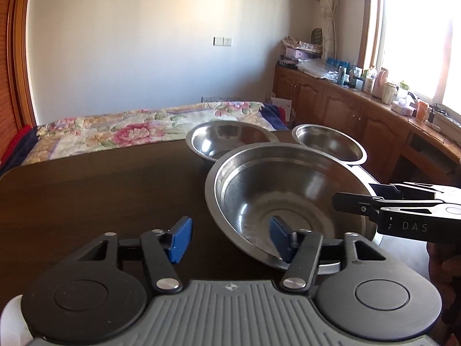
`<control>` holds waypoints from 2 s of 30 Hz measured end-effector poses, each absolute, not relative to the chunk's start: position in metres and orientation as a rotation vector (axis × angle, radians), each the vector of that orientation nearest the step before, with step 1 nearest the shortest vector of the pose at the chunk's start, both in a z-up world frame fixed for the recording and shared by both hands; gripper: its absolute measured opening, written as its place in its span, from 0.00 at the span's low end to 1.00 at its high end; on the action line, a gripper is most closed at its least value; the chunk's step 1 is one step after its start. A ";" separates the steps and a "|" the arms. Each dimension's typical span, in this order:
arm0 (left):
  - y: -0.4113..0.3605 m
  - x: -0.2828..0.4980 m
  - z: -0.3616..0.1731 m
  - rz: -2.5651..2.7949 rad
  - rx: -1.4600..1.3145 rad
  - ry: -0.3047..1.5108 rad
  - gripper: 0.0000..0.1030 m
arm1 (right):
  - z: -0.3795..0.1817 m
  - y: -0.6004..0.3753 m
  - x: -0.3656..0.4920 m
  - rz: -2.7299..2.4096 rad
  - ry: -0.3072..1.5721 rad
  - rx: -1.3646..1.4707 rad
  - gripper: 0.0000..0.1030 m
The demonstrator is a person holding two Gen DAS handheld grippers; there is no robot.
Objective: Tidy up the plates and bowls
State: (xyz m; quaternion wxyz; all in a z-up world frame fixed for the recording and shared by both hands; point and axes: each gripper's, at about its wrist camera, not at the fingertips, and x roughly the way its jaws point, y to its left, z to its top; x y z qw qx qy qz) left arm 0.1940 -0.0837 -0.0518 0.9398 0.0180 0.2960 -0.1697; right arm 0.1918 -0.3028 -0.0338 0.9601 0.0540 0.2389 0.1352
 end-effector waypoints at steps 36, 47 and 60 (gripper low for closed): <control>-0.059 0.125 -0.050 -0.396 -0.005 0.583 0.31 | -0.028 -0.290 0.134 0.311 0.480 0.160 0.28; -0.062 0.109 -0.059 -0.409 0.011 0.585 0.32 | -0.032 -0.293 0.119 0.297 0.482 0.169 0.28; -0.064 0.102 -0.064 -0.412 0.019 0.593 0.33 | -0.037 -0.295 0.111 0.296 0.485 0.182 0.28</control>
